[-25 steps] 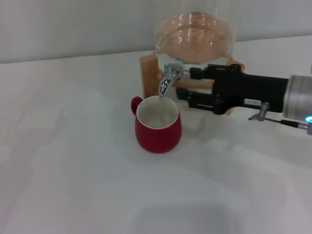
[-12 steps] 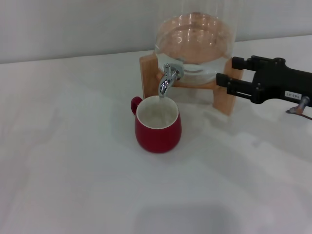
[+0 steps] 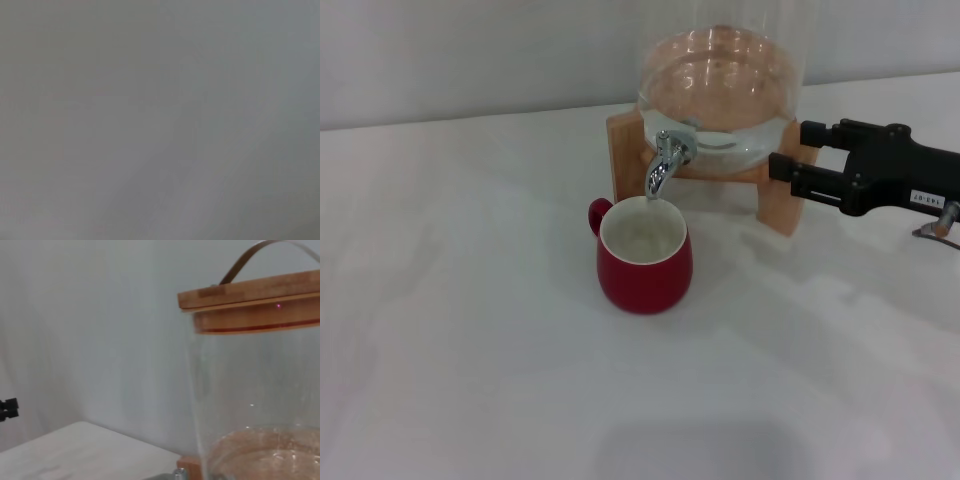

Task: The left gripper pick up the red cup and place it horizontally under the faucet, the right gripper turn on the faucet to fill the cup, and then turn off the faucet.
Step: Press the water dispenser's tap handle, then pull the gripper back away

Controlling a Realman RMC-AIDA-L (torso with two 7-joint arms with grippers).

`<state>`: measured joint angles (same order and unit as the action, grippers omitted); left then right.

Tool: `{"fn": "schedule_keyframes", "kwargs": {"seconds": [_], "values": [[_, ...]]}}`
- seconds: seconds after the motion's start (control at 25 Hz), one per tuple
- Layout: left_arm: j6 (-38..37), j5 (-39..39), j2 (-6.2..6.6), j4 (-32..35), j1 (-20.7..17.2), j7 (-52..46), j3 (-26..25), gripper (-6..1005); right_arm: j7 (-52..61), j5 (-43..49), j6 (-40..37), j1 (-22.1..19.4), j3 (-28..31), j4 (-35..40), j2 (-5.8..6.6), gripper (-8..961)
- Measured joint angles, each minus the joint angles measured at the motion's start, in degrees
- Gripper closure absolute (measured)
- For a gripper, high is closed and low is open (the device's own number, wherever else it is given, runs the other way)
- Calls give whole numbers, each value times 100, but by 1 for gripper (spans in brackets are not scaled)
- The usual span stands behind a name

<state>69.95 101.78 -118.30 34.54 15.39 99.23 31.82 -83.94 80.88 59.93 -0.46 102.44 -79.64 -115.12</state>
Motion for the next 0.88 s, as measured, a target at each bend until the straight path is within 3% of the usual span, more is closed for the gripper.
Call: {"fn": "schedule_keyframes", "kwargs": {"seconds": [0.32, 0.88], "values": [[-202, -8, 38, 0, 6, 14, 3, 124, -62, -2, 527, 63, 11, 45, 7, 313], [2, -302, -49, 351, -178, 42, 53, 131, -617, -466, 446, 105, -220, 354, -34, 313]]}}
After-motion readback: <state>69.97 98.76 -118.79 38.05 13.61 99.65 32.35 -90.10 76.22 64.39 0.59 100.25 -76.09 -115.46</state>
